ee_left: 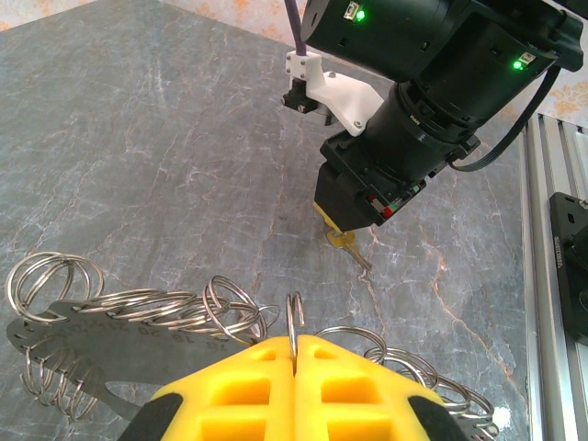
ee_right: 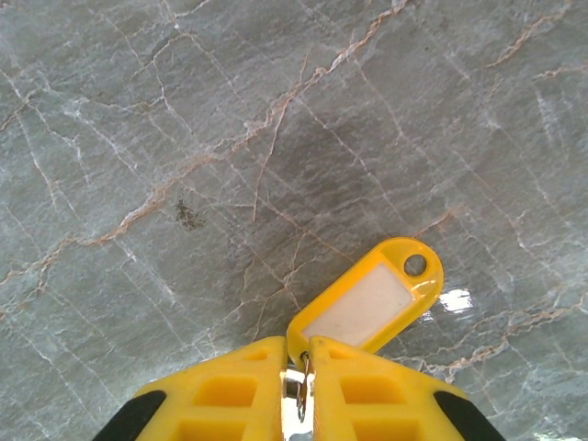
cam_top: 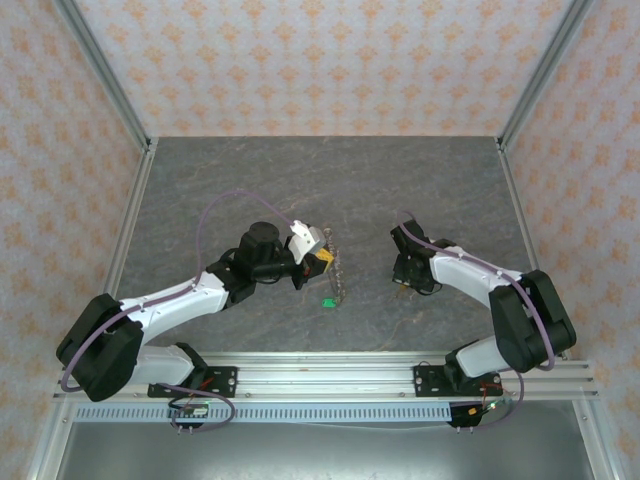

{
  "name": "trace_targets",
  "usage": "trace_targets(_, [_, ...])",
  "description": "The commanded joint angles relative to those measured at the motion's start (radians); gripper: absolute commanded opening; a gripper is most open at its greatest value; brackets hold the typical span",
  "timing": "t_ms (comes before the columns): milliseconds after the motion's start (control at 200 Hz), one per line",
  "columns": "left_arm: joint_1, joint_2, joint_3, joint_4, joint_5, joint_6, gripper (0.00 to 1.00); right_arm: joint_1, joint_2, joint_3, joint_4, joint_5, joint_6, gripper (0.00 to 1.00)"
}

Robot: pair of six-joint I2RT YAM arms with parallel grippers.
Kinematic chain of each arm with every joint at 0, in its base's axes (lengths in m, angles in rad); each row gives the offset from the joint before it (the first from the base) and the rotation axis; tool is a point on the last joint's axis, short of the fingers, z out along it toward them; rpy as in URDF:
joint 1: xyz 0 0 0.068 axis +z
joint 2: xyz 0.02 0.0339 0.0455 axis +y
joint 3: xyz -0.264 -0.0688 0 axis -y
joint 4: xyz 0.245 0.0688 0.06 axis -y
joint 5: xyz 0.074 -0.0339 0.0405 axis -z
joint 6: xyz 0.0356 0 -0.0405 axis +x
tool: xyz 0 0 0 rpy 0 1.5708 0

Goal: Put the keys on the keyring

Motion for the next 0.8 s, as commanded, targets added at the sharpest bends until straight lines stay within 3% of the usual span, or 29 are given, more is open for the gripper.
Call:
trace_targets(0, [-0.009, 0.0, 0.035, 0.007, -0.012, 0.007, 0.0, -0.005, 0.004, 0.013, -0.029, 0.006, 0.01, 0.11])
trace_targets(681, [-0.011, 0.01, 0.046, 0.001, -0.011, 0.01, 0.0, -0.007, 0.003, 0.025, -0.038, 0.003, 0.009, 0.12])
trace_targets(796, [-0.012, 0.011, 0.043, 0.002, -0.012, 0.01, 0.0, -0.008, -0.016, 0.026, -0.045, 0.009, 0.006, 0.16])
